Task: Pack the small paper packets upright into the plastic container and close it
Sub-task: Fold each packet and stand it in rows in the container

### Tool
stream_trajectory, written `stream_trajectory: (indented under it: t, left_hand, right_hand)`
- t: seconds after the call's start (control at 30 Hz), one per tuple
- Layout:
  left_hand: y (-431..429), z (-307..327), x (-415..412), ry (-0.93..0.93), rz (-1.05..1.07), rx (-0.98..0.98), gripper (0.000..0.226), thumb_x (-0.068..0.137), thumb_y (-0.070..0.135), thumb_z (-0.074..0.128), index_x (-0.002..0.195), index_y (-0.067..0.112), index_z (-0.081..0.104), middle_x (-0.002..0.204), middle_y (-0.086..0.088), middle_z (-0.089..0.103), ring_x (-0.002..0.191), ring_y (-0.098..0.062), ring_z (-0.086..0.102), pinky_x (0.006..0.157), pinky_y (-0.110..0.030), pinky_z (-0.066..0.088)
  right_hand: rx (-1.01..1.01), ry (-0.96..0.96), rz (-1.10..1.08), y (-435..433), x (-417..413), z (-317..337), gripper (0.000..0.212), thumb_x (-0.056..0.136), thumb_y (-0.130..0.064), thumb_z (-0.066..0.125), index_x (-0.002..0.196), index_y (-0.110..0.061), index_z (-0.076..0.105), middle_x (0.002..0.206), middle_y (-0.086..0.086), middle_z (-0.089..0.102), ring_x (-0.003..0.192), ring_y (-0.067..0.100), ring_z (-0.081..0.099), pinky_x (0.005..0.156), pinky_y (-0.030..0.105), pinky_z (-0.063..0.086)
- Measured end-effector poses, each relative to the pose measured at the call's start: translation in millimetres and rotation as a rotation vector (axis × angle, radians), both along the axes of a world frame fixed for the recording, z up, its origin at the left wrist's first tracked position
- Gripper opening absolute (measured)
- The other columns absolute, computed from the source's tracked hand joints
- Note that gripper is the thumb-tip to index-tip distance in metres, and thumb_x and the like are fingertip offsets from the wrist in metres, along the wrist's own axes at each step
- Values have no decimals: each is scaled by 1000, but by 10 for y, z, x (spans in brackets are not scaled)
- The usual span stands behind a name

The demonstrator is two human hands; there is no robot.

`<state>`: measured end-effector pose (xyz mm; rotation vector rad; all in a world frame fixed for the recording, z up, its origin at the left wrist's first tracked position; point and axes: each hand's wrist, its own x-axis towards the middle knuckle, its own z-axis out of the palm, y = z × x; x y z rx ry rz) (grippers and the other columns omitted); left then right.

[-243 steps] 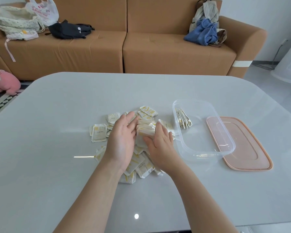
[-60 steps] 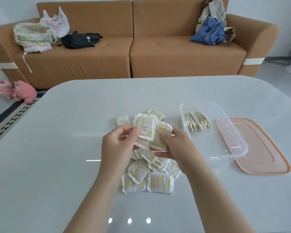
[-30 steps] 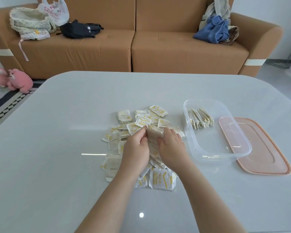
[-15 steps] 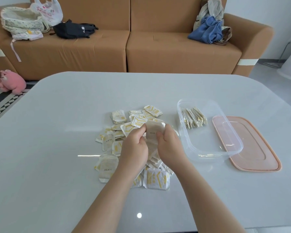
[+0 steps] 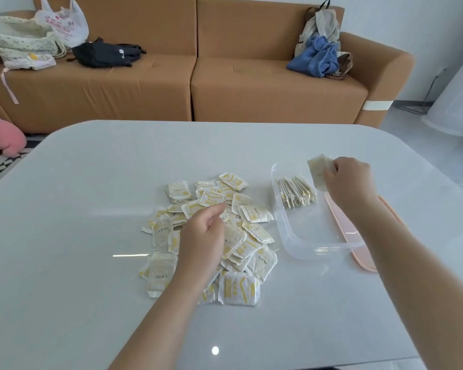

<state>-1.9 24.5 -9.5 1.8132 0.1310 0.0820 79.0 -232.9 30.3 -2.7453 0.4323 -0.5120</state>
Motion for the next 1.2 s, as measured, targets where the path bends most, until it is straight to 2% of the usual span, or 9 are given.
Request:
stream_trajectory:
  t: [0.17, 0.4, 0.53, 0.63, 0.73, 0.87, 1.0, 1.1, 1.2]
  left_hand:
    - [48, -19, 27, 13, 14, -3, 34, 96, 11, 45, 120, 25, 65, 120, 16, 62, 116, 1, 53, 84, -6, 35]
    - [78, -17, 33, 11, 20, -19, 29, 96, 12, 47, 107, 29, 68, 114, 18, 64, 110, 7, 54, 82, -8, 38]
    - [90, -8, 29, -2, 17, -22, 27, 96, 11, 47, 102, 27, 69, 97, 18, 66, 62, 18, 53, 57, 0, 41]
    - [107, 9, 33, -8, 39, 0, 27, 95, 12, 49, 97, 29, 70, 90, 20, 66, 60, 13, 51, 56, -2, 41]
    - [156, 21, 21, -24, 57, 81, 27, 92, 12, 49, 94, 31, 69, 101, 20, 65, 84, 9, 57, 66, -10, 42]
    - [295, -2, -26, -62, 12, 286, 21, 88, 12, 57, 101, 26, 64, 112, 15, 57, 85, 4, 55, 71, -10, 38]
    - [528, -110, -73, 162, -220, 727, 74, 80, 38, 69, 145, 26, 34, 150, 1, 30, 141, -21, 24, 110, -37, 30]
    - [608, -137, -154, 424, -419, 907, 119, 71, 53, 75, 153, 32, -10, 161, -4, -16, 149, -31, -7, 117, -47, 19]
    - [564, -178, -170, 394, -385, 1043, 123, 66, 61, 73, 150, 38, -14, 160, -5, -20, 145, -35, 8, 109, -49, 29]
  right_hand:
    - [-248, 207, -55, -3, 254, -41, 29, 88, -3, 49, 61, -8, 40, 59, 6, 39, 68, 30, 48, 57, 28, 34]
    - [-273, 319, -24, 65, 419, -239, 19, 90, -5, 52, 71, -7, 48, 61, 6, 39, 72, 29, 49, 61, 28, 39]
    - [-30, 316, -7, -3, 473, -272, 17, 85, -2, 49, 68, -4, 54, 70, 13, 55, 69, 30, 50, 46, 23, 28]
    - [55, 276, -5, 57, 404, -116, 21, 82, 1, 43, 75, -3, 63, 77, 18, 62, 69, 29, 50, 46, 23, 30]
    - [113, 175, 113, 305, 199, 93, 24, 88, -3, 45, 91, -5, 69, 95, 13, 68, 91, 33, 59, 70, 33, 48]
    - [211, 161, 301, 822, -333, 277, 28, 92, -15, 54, 117, -17, 65, 119, 0, 65, 111, 20, 58, 89, 25, 40]
    - [228, 322, 445, 1179, -793, 133, 37, 87, -24, 63, 124, -23, 58, 122, -3, 61, 109, 17, 57, 88, 24, 41]
    - [186, 519, 487, 1278, -921, -127, 69, 79, -32, 71, 140, -28, 40, 134, 1, 49, 118, 19, 49, 94, 32, 44]
    - [68, 665, 487, 1339, -966, -352, 103, 71, -41, 77, 150, -39, 12, 146, 0, 32, 130, 26, 34, 97, 39, 43]
